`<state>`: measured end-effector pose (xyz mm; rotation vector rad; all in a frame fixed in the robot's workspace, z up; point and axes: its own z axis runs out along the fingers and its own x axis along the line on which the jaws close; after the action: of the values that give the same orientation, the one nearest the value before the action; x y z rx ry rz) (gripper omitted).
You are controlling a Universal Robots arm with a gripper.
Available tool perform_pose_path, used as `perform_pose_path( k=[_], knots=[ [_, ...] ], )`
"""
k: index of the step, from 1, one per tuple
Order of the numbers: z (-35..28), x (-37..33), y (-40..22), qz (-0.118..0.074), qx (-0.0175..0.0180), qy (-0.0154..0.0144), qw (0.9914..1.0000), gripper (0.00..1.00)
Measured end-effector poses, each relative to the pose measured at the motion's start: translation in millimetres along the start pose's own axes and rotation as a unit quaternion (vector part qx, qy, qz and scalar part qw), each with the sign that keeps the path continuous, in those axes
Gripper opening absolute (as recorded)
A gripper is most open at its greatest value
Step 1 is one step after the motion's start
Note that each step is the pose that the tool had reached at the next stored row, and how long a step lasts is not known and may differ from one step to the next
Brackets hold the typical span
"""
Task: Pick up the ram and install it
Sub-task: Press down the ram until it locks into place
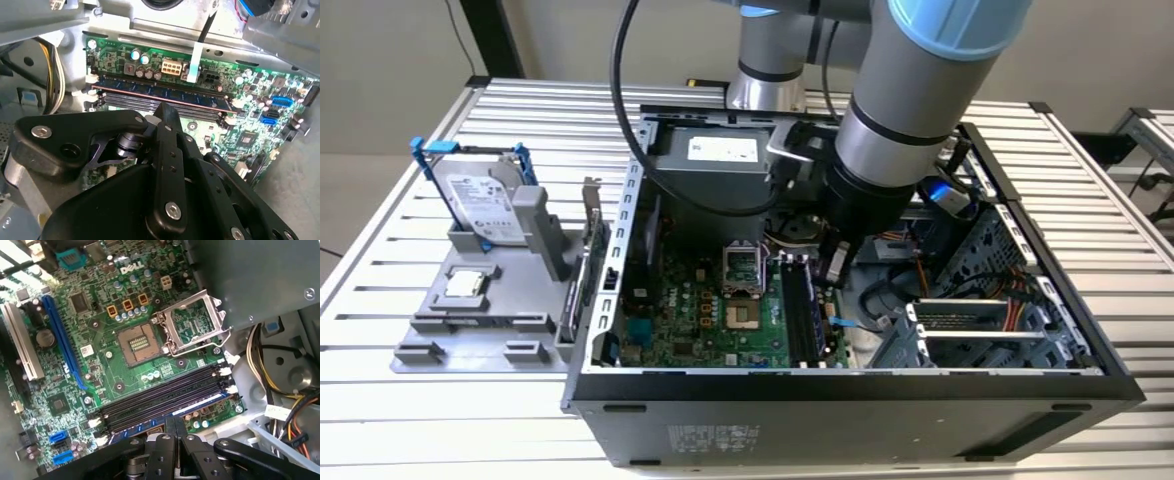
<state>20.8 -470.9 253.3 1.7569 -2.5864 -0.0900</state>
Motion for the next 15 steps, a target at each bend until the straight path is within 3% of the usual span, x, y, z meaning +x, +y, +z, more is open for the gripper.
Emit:
perform_pose_path(
  k=[6, 15],
  knots=[
    [0.0, -0.3, -0.6, -0.033, -0.0005, 0.0017, 0.99946, 0.00],
    [0.0, -0.3, -0.7, -0.085, 0.0009, 0.0037, 0.99633, 0.00]
  ],
)
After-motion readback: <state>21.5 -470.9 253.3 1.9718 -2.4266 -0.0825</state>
